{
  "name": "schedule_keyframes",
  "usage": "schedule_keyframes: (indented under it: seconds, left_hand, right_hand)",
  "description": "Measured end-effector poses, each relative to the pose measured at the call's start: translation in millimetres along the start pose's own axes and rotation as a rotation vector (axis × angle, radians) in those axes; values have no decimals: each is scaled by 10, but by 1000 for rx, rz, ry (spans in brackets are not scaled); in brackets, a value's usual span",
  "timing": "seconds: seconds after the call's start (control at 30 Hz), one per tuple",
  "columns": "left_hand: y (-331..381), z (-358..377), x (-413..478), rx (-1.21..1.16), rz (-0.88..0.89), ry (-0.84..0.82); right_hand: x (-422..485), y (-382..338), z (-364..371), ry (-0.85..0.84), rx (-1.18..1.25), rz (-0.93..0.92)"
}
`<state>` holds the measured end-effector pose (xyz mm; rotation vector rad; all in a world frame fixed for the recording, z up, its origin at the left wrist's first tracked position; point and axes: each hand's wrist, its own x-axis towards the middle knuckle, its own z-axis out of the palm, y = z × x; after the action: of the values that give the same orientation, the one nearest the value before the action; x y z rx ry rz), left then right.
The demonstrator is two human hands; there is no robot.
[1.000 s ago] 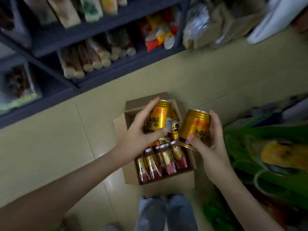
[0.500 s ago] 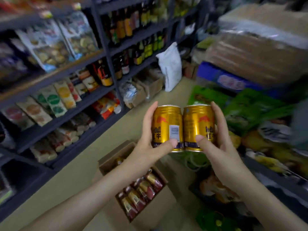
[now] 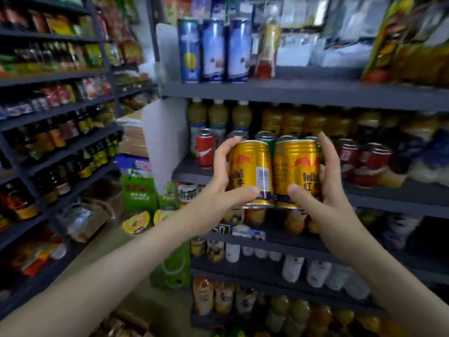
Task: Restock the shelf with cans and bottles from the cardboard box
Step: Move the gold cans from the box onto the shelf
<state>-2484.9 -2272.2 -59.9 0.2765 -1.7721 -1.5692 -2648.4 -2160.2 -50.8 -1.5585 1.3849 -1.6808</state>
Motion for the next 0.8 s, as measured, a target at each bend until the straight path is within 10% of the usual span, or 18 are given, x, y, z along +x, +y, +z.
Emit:
schedule_keyframes:
  seconds: [0.8]
  left_hand:
    - [827, 1699, 3080, 273, 363, 32]
  right_hand:
    - [1835, -882, -3560, 372, 128, -60]
